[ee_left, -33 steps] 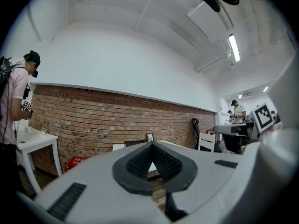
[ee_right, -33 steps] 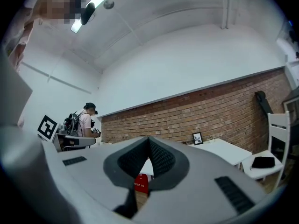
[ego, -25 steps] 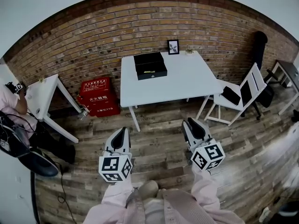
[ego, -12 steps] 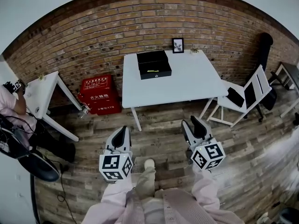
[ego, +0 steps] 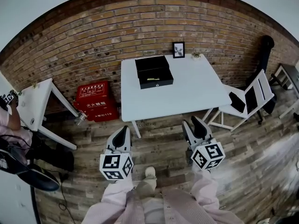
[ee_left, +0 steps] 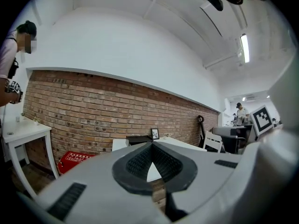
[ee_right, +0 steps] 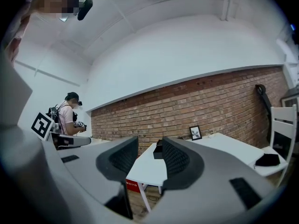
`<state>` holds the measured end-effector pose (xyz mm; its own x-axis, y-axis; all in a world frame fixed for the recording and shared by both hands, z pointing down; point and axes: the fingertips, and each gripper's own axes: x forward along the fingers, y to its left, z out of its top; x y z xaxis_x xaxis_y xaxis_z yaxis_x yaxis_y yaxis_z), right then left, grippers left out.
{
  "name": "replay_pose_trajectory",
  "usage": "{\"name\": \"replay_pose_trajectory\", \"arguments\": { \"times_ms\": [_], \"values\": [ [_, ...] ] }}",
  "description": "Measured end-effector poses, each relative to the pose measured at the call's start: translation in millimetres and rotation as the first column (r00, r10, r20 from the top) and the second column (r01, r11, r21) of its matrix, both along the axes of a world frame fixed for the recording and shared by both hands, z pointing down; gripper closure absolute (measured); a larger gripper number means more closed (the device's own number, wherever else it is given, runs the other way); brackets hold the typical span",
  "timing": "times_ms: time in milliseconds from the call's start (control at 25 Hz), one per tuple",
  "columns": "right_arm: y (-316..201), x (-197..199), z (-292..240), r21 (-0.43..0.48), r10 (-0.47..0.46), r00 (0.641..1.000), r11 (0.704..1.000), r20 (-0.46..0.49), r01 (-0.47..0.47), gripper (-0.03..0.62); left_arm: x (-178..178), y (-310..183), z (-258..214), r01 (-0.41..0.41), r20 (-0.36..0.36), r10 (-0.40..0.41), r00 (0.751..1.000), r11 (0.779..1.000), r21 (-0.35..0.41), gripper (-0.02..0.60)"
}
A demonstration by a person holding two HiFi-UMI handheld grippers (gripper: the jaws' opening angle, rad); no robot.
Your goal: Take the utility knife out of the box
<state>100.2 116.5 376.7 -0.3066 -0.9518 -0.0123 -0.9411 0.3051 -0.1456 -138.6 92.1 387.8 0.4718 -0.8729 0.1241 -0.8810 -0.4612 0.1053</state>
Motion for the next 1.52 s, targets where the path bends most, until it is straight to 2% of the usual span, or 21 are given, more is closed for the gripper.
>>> {"name": "replay_pose_trajectory", "arguments": {
  "times_ms": [480,760,1120,1320,1520],
  "values": [
    [-86,-7,7,-0.038,0.032,0.999,0.999,-0.007,-0.032,0.451,-10,-92,6,-0.027,-0.027,0.026,0.999,0.999,-0.033,0.589],
    [-109,-12,19,-0.063,0.032,0.999,0.998,0.008,-0.032,0.451,-13,-116,17,-0.038,-0.033,0.036,0.999,0.998,-0.055,0.589],
    [-137,-3,28,-0.087,0.029,1.000,0.996,0.010,-0.028,0.451,4,-144,30,-0.069,-0.032,0.066,0.997,0.994,-0.087,0.589],
    [-175,7,32,-0.093,0.011,1.000,0.996,0.012,-0.010,0.451,11,-175,35,-0.049,-0.024,0.047,0.999,0.994,-0.099,0.589],
    [-228,11,40,-0.116,-0.044,0.999,0.992,0.024,0.046,0.451,18,-217,45,-0.015,-0.013,0.013,1.000,0.991,-0.132,0.589]
  ]
}}
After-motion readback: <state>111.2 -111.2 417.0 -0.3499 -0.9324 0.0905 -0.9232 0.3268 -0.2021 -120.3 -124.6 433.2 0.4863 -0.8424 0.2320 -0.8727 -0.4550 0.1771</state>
